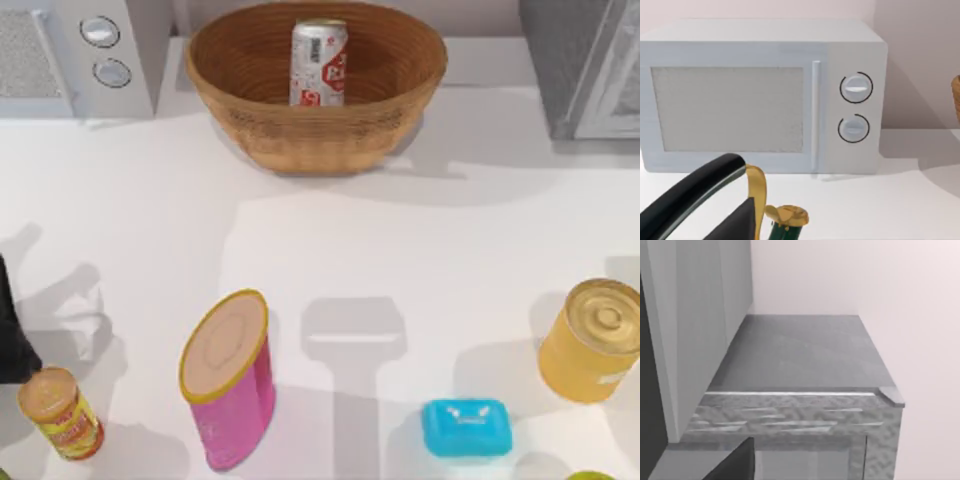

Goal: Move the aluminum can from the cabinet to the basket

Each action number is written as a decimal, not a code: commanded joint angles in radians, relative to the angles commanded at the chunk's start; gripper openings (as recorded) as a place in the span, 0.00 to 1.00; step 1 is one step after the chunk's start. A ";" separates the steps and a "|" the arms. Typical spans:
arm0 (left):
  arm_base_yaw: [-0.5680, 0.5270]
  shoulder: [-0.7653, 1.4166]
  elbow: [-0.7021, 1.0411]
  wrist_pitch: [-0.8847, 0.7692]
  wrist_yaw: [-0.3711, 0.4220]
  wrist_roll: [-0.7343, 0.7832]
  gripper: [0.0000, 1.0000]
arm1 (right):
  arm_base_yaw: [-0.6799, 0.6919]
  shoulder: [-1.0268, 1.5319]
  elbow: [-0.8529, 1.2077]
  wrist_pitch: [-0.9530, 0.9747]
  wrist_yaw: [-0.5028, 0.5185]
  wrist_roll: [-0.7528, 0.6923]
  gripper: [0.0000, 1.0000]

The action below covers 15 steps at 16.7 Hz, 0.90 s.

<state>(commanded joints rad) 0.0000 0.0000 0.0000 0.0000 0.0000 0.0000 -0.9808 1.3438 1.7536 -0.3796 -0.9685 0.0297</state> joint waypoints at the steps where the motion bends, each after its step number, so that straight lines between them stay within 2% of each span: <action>1: 0.000 0.000 0.000 0.000 0.000 0.000 1.00 | 0.042 0.002 0.005 -0.002 0.041 -0.001 1.00; 3: 0.000 0.000 0.000 0.000 0.000 0.000 1.00 | 0.150 0.005 0.016 -0.008 0.149 -0.003 1.00; 6: 0.000 0.000 0.000 0.000 0.000 0.000 1.00 | 0.363 0.008 0.027 -0.020 0.363 -0.006 1.00; 15: 0.000 0.000 0.000 0.000 0.000 0.000 1.00 | 1.170 -0.022 0.001 -0.052 1.169 -0.009 1.00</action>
<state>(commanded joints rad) 0.0000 0.0000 0.0000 0.0000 0.0000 0.0000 0.1889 1.3219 1.7542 -0.4318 0.2001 0.0203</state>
